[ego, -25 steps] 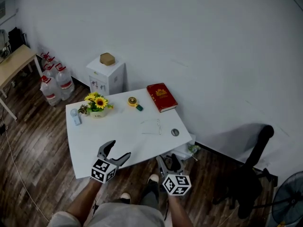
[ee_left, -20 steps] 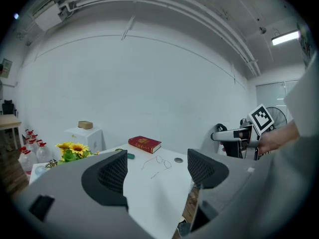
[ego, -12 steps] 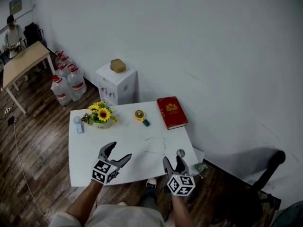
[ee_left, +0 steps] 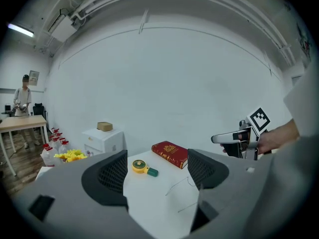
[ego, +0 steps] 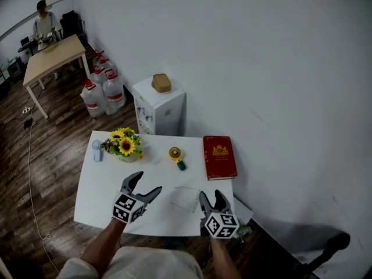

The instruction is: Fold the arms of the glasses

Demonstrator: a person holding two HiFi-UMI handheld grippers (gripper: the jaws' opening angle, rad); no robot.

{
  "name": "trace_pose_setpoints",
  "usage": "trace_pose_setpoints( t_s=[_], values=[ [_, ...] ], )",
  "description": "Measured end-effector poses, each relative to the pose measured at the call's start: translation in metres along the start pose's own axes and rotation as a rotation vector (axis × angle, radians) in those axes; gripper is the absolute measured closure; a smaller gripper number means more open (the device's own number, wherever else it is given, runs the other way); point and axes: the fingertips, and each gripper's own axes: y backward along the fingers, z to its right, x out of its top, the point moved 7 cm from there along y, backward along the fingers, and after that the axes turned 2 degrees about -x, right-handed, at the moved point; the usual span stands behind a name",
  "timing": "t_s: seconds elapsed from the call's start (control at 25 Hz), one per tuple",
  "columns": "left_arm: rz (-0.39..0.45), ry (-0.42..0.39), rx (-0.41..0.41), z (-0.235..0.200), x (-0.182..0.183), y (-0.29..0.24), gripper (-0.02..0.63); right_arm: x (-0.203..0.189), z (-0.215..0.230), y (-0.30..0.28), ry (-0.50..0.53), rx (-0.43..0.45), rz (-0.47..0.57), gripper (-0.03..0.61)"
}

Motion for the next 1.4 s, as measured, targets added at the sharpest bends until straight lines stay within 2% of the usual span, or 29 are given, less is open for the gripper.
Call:
trace_pose_setpoints(
  t_s=[0.24,0.36,0.72,0.8,1.08,1.16,1.4],
  values=[
    [0.01,0.026,0.073,0.002,0.012,-0.037,0.244,0.02,0.033,-0.032,0.007,0.08,-0.027,0.304],
    [0.005,0.038,0.082,0.01,0.01,-0.053,0.244,0.019,0.05,-0.043,-0.011,0.112,-0.065,0.304],
    [-0.041,0.059,0.05,0.011,0.0,-0.075,0.244,-0.025,0.075,-0.052,-0.167,0.154,-0.21,0.324],
    [-0.046,0.062,0.047,0.008,-0.002,-0.078,0.244,-0.04,0.081,-0.056,-0.216,0.174,-0.261,0.348],
    [-0.087,0.097,0.061,-0.007,-0.019,-0.072,0.244,-0.088,0.093,-0.067,-0.38,0.222,-0.409,0.367],
    [-0.091,0.104,0.073,-0.012,-0.024,-0.068,0.244,-0.103,0.099,-0.07,-0.462,0.224,-0.451,0.396],
    [-0.111,0.136,0.117,-0.026,-0.033,-0.054,0.244,-0.137,0.116,-0.082,-0.717,0.239,-0.538,0.427]
  ],
)
